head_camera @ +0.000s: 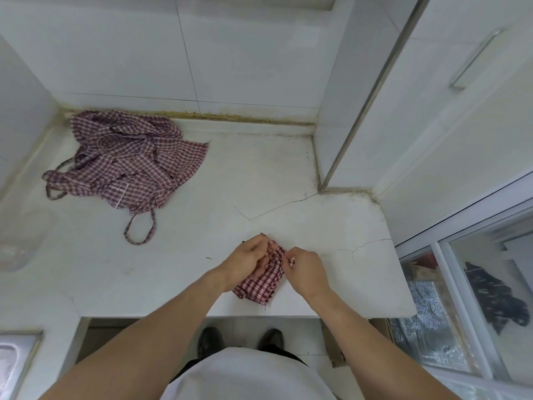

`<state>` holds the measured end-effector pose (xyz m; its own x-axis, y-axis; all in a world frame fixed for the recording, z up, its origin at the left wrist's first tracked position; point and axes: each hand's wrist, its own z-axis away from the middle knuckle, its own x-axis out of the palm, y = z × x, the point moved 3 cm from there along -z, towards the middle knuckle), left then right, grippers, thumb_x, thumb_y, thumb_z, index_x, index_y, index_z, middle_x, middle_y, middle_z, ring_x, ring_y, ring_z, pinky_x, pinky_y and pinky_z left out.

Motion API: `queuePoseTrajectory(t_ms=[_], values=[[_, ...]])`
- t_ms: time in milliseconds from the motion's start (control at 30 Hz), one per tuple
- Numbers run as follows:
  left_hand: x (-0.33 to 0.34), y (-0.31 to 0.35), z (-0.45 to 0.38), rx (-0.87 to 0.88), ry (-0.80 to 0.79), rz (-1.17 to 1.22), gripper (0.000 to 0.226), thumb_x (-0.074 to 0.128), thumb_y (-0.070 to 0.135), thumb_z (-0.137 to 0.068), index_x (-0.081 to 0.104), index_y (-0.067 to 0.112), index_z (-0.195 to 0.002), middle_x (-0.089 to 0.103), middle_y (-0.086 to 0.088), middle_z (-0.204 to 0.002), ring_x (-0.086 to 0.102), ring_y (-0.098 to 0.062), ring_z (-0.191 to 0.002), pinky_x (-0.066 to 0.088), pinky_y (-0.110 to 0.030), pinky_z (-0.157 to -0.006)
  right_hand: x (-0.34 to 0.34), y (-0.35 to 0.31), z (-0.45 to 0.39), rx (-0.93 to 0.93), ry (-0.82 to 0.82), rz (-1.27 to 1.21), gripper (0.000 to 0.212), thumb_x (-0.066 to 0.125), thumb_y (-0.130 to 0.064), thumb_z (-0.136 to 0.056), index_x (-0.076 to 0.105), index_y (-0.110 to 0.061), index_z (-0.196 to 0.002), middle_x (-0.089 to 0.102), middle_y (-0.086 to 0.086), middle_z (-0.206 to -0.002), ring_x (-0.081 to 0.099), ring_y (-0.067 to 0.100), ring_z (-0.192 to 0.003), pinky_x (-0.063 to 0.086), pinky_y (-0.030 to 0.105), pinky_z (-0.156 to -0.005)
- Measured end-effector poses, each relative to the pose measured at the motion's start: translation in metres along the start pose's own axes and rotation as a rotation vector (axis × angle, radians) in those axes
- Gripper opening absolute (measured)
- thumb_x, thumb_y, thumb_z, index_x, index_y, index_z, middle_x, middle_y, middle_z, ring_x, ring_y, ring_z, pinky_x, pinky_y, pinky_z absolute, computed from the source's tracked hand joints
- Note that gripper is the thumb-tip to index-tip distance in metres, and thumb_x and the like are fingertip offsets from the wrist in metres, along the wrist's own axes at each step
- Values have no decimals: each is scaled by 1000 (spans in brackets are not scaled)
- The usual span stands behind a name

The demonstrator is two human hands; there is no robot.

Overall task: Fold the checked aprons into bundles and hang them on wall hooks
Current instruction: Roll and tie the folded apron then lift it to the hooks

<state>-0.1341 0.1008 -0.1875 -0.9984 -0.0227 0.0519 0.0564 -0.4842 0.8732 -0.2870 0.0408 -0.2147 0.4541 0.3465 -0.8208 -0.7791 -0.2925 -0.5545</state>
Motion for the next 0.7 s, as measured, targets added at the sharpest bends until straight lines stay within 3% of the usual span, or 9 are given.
queuePoseTrajectory(t_ms=[167,267,333,367,433,533,600,633,700], values=[[-8,-20,-4,-107,-30,-157,28,39,12,-107,51,24,-130,38,0,-64,32,-4,-46,33,-17,-45,-2,1,0,14,-60,9,25,55,-29,-100,67,-9,-105,71,11,-80,65,27,-74,49,35,-65],[-10,-26,-9,-148,58,-164,29,42,10,-105,54,21,-130,45,-1,-64,37,-8,-47,34,-21,-45,-7,0,-3,-18,-163,81,29,51,-34,-102,64,-9,-105,70,10,-86,63,28,-81,46,35,-65],[-11,-26,-12,-116,104,-282,28,44,12,-103,58,21,-126,59,0,-76,53,-14,-59,48,-27,-55,-14,-6,-4,-92,-284,149,27,50,-34,-102,62,-11,-103,70,8,-92,62,26,-84,44,34,-67],[-10,-25,-14,-79,103,-371,27,45,14,-103,60,23,-124,65,0,-87,61,-16,-71,54,-31,-69,-17,-11,-5,-130,-359,151,24,50,-32,-101,63,-12,-102,70,7,-95,61,24,-83,45,34,-68],[-5,-24,-16,-21,47,-490,27,43,13,-103,64,26,-116,67,2,-93,59,-11,-77,52,-31,-80,-24,-23,-7,-193,-500,98,19,52,-21,-99,67,-11,-96,69,6,-93,59,20,-79,47,36,-73],[4,-19,-16,-60,-90,-517,28,42,7,-100,67,19,-102,58,7,-74,48,-6,-64,40,-22,-65,-32,-35,-18,-258,-564,2,20,54,-14,-96,67,-9,-81,60,-1,-84,55,11,-72,46,28,-73],[5,-16,-16,-168,-152,-427,24,46,7,-95,68,12,-103,51,5,-66,40,-9,-54,34,-23,-55,-33,-34,-25,-264,-531,-68,17,60,-20,-96,73,-12,-88,59,-6,-89,58,9,-81,45,22,-77],[5,-15,-14,-223,-178,-353,20,50,11,-92,67,12,-101,46,2,-64,38,-11,-51,33,-24,-52,-32,-32,-27,-256,-503,-105,15,63,-23,-96,75,-14,-94,60,-8,-90,58,8,-84,45,19,-78],[1,-12,-13,-306,-212,-274,17,57,21,-86,65,12,-99,43,-13,-65,44,-26,-53,46,-31,-58,-27,-25,-28,-223,-430,-208,13,68,-25,-93,75,-15,-97,63,-11,-89,59,3,-83,46,15,-78]])
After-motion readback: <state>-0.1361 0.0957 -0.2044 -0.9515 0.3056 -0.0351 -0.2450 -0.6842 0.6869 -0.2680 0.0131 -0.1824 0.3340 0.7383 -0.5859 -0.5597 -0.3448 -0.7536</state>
